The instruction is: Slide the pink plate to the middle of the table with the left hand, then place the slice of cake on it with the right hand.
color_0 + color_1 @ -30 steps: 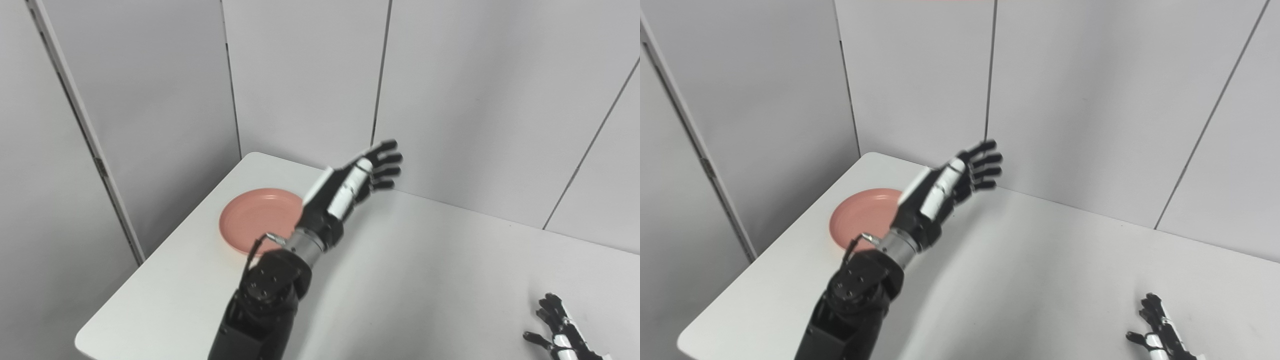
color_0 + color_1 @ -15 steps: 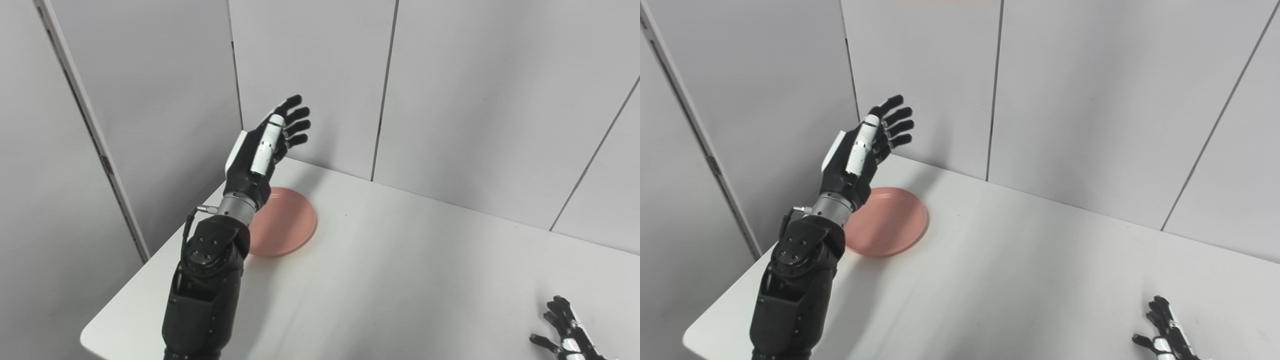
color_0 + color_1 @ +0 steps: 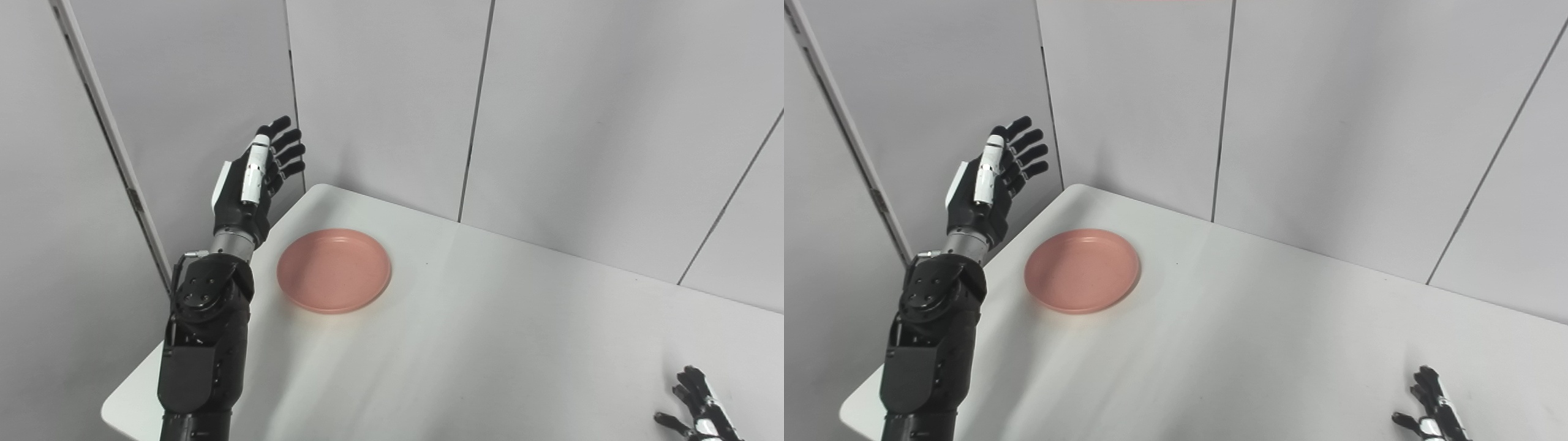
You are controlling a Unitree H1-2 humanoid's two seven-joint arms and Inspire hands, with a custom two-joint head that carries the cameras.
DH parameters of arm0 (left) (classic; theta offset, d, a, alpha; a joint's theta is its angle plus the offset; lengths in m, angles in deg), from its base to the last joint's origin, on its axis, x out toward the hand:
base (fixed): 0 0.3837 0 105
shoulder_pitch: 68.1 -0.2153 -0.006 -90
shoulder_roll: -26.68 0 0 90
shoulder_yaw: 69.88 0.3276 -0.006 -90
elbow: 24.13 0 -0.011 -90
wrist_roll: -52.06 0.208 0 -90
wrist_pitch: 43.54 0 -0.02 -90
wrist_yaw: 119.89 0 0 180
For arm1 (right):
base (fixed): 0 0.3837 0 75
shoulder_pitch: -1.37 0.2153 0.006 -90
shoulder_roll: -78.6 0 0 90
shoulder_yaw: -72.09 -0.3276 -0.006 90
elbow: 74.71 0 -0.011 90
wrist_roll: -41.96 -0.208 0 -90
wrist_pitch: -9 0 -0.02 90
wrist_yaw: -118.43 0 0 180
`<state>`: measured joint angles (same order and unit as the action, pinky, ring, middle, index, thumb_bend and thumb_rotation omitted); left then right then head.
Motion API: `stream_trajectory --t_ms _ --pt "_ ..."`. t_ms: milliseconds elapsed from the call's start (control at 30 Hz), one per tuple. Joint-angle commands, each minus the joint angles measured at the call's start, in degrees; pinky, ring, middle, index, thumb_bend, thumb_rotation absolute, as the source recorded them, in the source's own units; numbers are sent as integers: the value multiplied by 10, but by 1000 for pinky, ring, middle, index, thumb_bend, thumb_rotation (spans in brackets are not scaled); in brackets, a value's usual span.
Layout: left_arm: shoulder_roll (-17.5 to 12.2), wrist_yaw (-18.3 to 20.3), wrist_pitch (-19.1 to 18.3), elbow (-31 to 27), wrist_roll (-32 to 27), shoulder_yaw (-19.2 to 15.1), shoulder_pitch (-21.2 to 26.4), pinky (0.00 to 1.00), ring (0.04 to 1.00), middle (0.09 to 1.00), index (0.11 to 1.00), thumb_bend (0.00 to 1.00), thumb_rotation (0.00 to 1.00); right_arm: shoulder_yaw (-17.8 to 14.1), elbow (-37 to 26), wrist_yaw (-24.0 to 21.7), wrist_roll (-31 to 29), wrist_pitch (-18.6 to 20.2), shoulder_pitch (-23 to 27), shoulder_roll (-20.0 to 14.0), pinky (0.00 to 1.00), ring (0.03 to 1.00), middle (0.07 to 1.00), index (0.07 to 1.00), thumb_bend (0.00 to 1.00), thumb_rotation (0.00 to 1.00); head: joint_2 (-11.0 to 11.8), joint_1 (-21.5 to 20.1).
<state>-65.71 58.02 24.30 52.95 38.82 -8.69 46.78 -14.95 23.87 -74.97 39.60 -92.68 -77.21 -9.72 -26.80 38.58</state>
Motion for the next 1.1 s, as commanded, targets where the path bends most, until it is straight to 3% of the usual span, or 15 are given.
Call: stream_trajectory --t_ms 0,200,433,867,1067 --pt "-28 -8 28 4 -5 -10 7 797 828 851 827 364 986 -9 2 1 -2 11 -20 -9 1000 973 975 983 351 1000 -2 1" --pt "-37 -10 35 39 -15 -21 0 806 836 858 838 352 985 -12 -18 11 4 39 -26 -5 988 955 961 967 375 1000 -5 2" --pt "-40 -12 47 69 -20 -23 -3 805 833 852 834 339 964 -12 -23 12 8 43 -27 -4 996 949 958 961 399 1000 -8 3" --pt "-20 -30 42 102 -26 -10 -5 765 820 841 821 315 950 -12 -33 8 6 50 -29 -6 982 952 960 968 396 1000 -17 5" --pt "-5 -29 58 128 -30 -4 -5 828 862 868 850 312 923 -13 -36 10 8 51 -31 -5 984 953 960 965 402 1000 -20 7"
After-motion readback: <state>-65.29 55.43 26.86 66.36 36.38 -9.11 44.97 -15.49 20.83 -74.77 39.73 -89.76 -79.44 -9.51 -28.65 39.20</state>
